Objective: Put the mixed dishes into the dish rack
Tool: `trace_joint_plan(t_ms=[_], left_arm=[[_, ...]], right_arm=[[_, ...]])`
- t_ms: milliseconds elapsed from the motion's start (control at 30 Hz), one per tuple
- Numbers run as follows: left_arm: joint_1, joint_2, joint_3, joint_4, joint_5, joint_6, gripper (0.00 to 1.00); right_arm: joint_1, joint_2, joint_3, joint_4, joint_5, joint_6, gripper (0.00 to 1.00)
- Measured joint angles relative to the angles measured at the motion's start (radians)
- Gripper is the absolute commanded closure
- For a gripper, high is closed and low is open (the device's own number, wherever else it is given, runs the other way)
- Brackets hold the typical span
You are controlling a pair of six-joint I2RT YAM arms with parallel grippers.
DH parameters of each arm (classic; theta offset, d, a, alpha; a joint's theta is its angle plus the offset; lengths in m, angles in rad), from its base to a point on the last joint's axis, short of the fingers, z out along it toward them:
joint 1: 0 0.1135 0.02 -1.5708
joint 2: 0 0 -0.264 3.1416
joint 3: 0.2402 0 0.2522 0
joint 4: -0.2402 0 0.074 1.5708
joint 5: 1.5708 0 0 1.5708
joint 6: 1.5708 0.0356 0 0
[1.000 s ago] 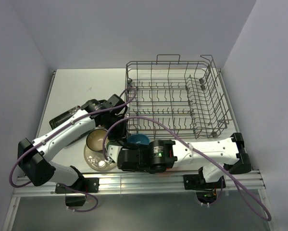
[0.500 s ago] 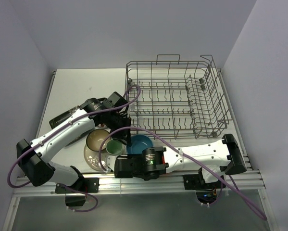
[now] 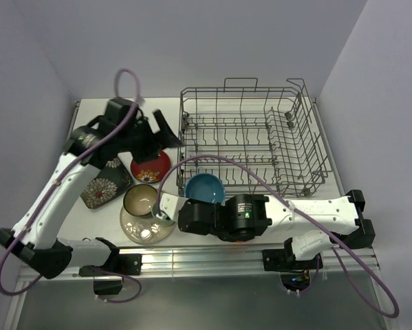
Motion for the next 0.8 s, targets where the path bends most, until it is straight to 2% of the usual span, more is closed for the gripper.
trace_joint_plan(t_ms=[100, 167, 333, 467, 567, 700, 800], left_arm=[[0.045, -0.077, 0.026, 0.047, -0.167, -0.059, 0.01], [0.044, -0.151, 0.019, 0.079, -0.256, -0.089, 0.01], [0.042, -0.362, -0.076, 0.200, -0.367, -0.122, 0.01], [0.042, -0.412, -0.171, 0.282, -0.352, -0.140, 0.01], [0.042, -0.391, -0.257, 0.337, -0.303, -0.146, 0.02], [0.042, -0.344, -0.346, 0.396, -0.228, -0.152, 0.04], [0.042, -0.336, -0.372, 0.430, -0.180, -0.140, 0.05]], right_arm=[[-0.057, -0.014, 0.011, 0.008, -0.065, -0.002, 1.00], [-0.150, -0.024, 0.018, 0.038, -0.137, -0.002, 1.00], [-0.540, -0.047, 0.059, 0.148, -0.428, 0.031, 1.00], [-0.844, -0.042, 0.100, 0.284, -0.715, 0.133, 1.00], [-1.001, -0.018, 0.101, 0.419, -0.938, 0.247, 1.00], [-1.139, 0.086, 0.071, 0.725, -1.237, 0.483, 1.00], [-1.199, 0.230, 0.050, 1.032, -1.423, 0.722, 1.00]])
